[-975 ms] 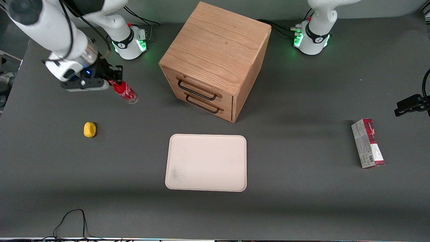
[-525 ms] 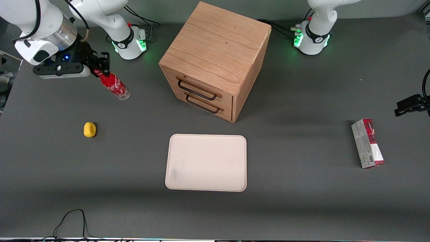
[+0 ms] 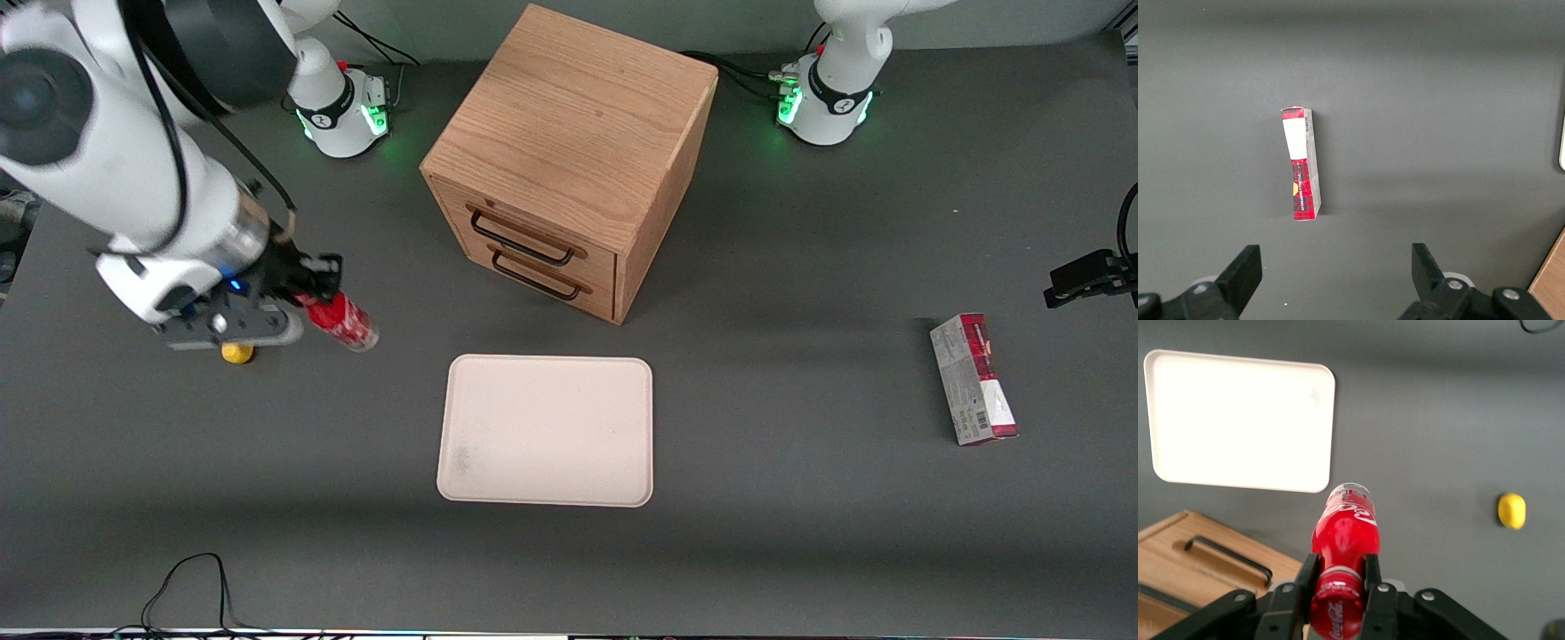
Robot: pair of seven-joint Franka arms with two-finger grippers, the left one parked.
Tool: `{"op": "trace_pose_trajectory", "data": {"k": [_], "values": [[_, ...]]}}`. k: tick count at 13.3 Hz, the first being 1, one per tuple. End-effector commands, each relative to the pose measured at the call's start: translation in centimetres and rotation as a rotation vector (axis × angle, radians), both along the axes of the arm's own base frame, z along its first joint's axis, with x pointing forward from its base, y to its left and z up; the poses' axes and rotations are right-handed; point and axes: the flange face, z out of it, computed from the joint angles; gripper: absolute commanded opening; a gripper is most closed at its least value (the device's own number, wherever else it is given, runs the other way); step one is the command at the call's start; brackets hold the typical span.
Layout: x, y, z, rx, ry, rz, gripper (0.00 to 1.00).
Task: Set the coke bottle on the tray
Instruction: 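Carry the bottle over to the white tray's edge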
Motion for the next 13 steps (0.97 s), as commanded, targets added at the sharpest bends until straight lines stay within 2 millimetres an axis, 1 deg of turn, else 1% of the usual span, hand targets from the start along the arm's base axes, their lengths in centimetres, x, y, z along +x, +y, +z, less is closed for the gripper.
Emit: {"op": "trace_pose_trajectory", "data": {"k": [1, 2, 4, 6, 8, 10, 11, 13], "values": [[1.9, 2.7, 0.3, 0.045, -0.054, 0.007, 0.0], [2.4, 3.1, -0.2, 0.058, -0.075, 0.012, 0.0], [2.8, 4.0, -0.4, 0.081, -0.104, 0.022, 0.0], [3.3, 4.4, -0.9, 0.091, -0.121, 0.024, 0.0], [3.9, 5.4, -2.8, 0.1, -0.116, 0.034, 0.0], [4.9, 5.8, -5.1, 0.095, -0.113, 0.029, 0.0], [5.5, 5.9, -6.3, 0.091, -0.113, 0.025, 0.0], [6.9, 6.0, -9.7, 0.08, -0.114, 0.017, 0.0]]}}
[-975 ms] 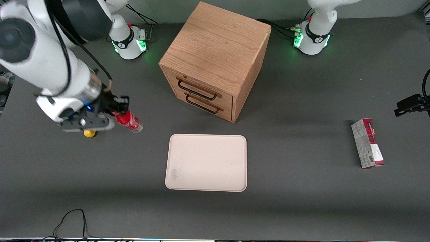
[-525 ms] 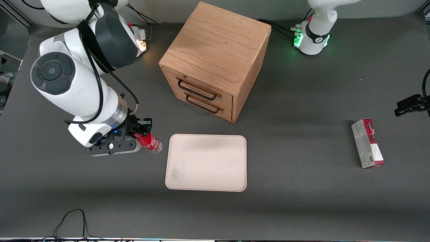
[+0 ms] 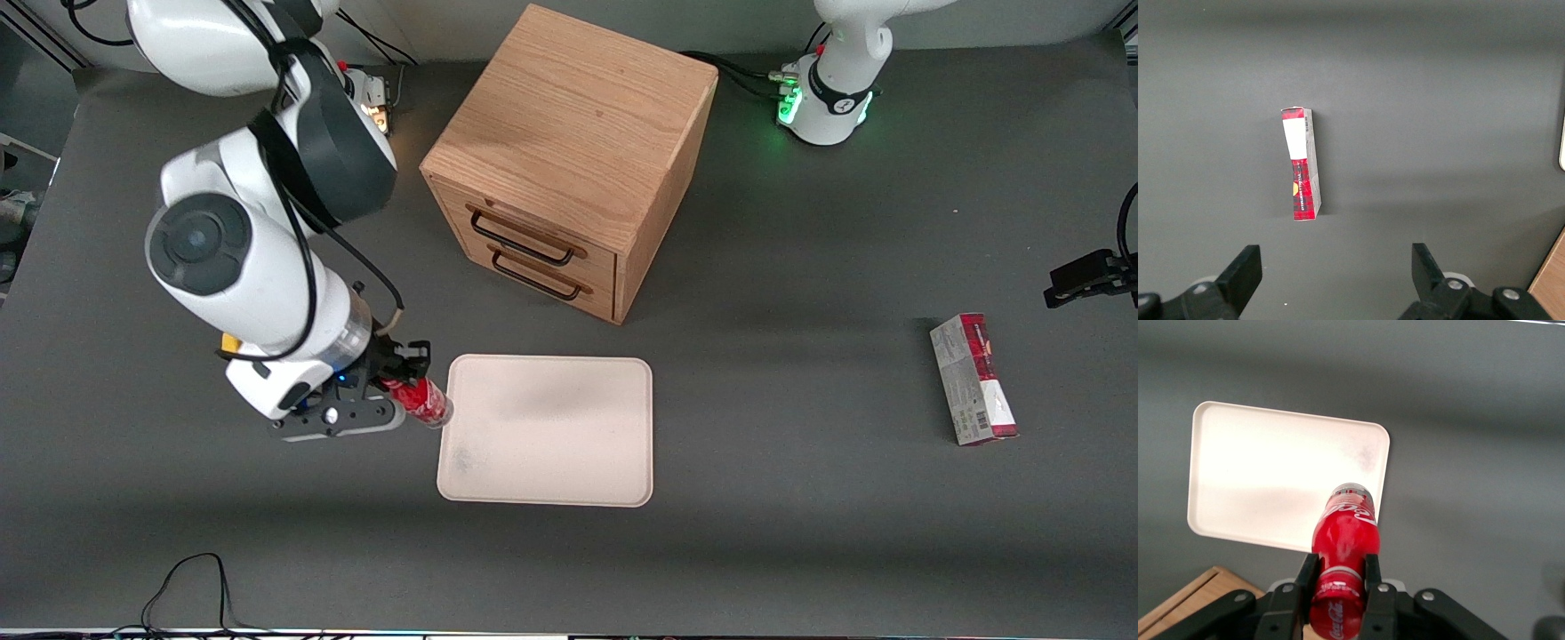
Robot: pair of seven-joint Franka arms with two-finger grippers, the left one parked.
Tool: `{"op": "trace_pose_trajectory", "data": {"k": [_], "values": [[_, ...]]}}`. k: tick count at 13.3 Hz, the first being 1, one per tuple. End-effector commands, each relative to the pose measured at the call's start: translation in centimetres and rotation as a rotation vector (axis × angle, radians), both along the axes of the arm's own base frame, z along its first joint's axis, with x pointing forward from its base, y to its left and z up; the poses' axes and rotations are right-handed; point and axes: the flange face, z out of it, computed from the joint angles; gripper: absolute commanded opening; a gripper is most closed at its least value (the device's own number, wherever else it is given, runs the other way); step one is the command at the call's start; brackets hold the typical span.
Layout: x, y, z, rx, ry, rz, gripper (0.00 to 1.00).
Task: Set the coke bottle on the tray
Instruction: 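Carry the bottle over to the white tray's edge, then lower the bottle onto the tray and open the right gripper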
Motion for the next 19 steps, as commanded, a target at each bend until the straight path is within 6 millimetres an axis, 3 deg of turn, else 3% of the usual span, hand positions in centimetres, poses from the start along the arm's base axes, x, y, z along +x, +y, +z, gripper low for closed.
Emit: {"op": "trace_pose_trajectory", "data": {"k": [1, 9, 14, 16, 17, 18, 19], "values": [[1.9, 0.3, -3.5, 0.008, -0.017, -0.03, 0.0], [4.1, 1.1, -14.8, -0.013, 0.041, -0.065, 0.0], [4.6, 1.1, -17.9, -0.021, 0.048, -0.072, 0.0], [4.6, 1.1, -18.1, -0.02, 0.047, -0.087, 0.0], [4.6, 1.1, -18.2, -0.02, 0.047, -0.105, 0.19], [4.7, 1.1, -18.2, -0.018, 0.041, -0.107, 0.59], [4.7, 1.1, -18.2, -0.017, 0.04, -0.107, 0.85]]}}
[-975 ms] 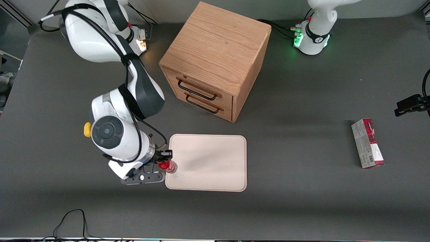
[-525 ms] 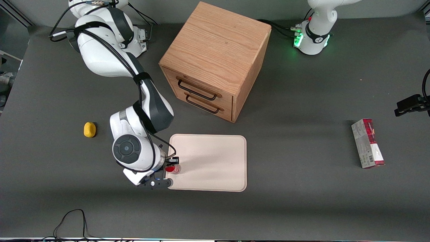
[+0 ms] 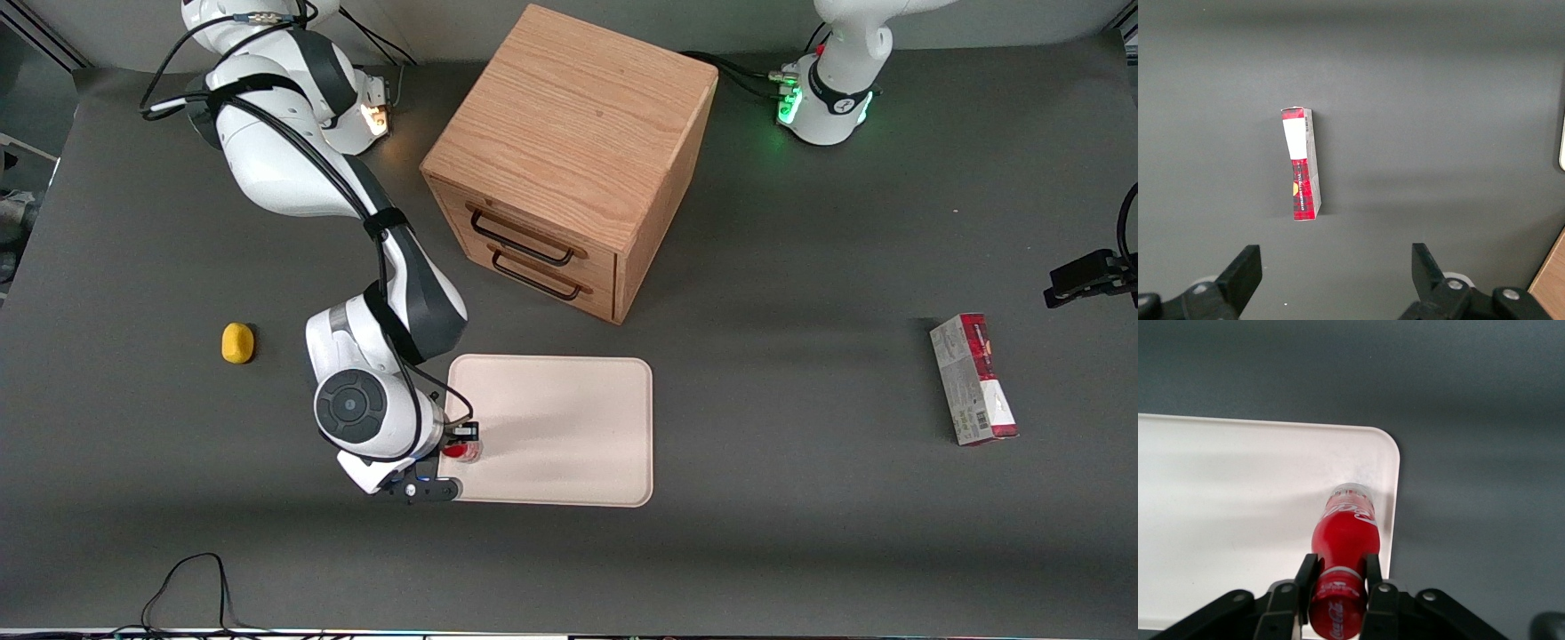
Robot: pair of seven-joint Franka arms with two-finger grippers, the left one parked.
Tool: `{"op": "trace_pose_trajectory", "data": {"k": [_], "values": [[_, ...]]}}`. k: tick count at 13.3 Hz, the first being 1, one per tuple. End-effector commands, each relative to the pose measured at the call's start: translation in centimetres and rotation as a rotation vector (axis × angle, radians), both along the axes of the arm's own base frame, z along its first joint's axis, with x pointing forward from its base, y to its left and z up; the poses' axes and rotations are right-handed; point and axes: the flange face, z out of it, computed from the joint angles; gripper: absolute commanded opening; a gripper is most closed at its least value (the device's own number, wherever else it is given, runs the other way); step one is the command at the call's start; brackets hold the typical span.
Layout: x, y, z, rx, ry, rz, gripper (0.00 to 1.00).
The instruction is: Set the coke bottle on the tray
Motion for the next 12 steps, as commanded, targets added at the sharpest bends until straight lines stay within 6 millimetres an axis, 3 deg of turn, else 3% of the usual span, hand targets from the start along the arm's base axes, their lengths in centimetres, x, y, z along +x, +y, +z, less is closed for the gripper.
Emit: {"op": "trace_pose_trajectory", "data": {"k": [1, 5, 8, 12], "values": [[0.3, 0.4, 1.0, 0.014, -0.028, -0.03, 1.0], [-0.1, 0.3, 3.1, 0.008, -0.023, -0.039, 1.0], [-2.1, -0.1, 10.4, 0.001, 0.0, -0.033, 1.0], [-6.6, -2.3, 22.7, 0.003, 0.01, -0.011, 1.0]]}}
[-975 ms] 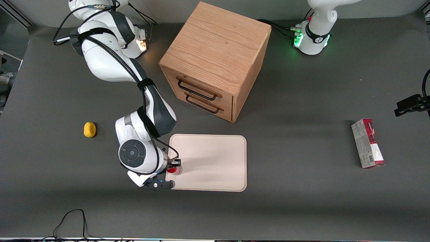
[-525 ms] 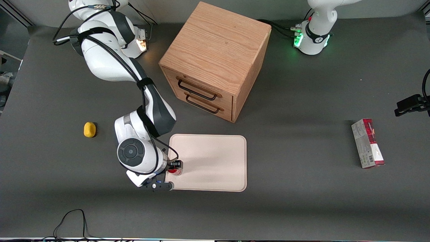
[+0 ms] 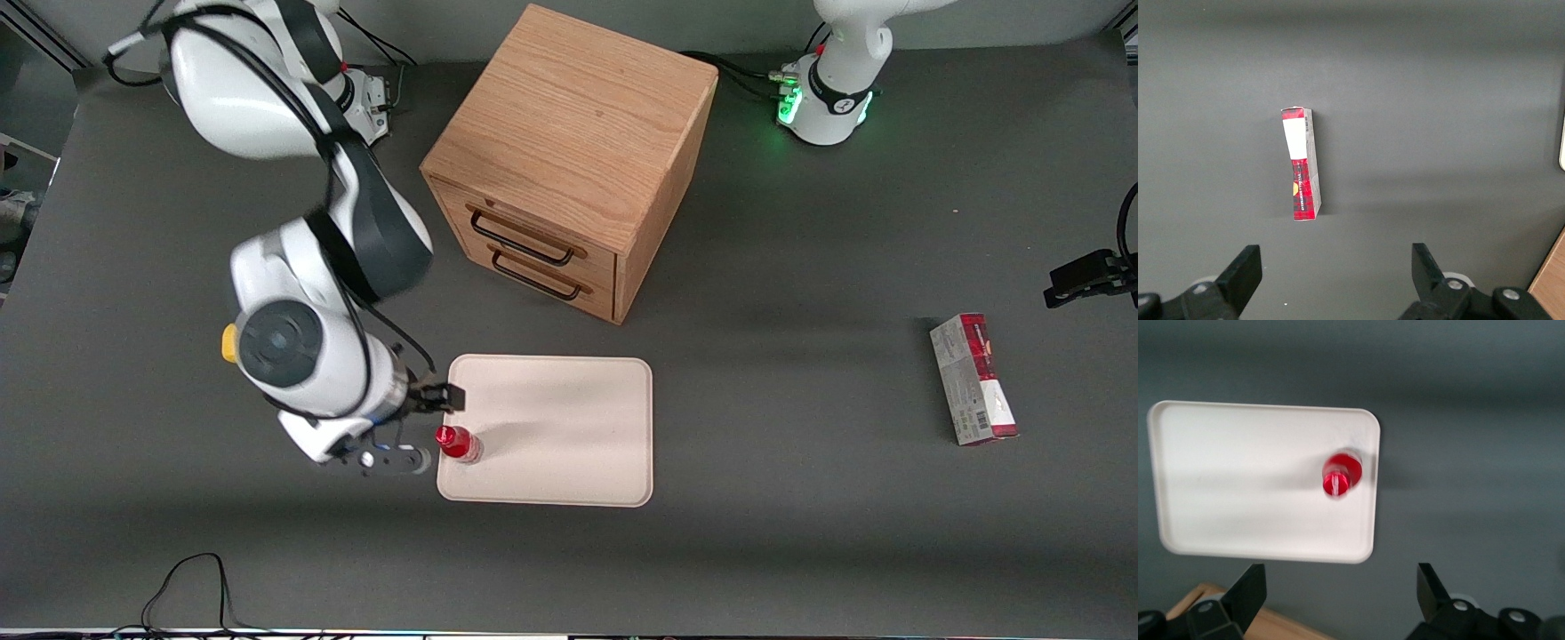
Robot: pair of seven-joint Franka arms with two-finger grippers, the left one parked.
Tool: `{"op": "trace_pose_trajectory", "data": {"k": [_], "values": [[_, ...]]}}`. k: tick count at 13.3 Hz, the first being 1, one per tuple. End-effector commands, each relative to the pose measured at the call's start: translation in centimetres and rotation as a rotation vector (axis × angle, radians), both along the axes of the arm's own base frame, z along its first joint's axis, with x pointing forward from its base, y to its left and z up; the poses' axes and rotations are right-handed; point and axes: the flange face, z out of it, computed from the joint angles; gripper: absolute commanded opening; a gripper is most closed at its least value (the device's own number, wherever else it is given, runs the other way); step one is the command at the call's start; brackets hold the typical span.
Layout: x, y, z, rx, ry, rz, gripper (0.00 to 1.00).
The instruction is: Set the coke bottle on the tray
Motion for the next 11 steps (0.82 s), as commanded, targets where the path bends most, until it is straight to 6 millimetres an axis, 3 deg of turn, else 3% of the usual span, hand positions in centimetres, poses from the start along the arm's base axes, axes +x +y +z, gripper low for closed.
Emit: {"op": "trace_pose_trajectory", "data": {"k": [1, 3, 5, 8, 11], "values": [[-4.1, -1.9, 7.5, -0.011, 0.044, 0.008, 1.0], [-6.6, -3.8, 10.6, -0.032, 0.085, 0.042, 1.0], [-8.3, -9.4, 13.3, -0.016, 0.092, 0.045, 1.0], [-12.0, -17.6, 14.9, 0.026, 0.048, 0.025, 1.0], [-15.0, -22.2, 15.9, 0.027, 0.013, -0.004, 1.0]]}}
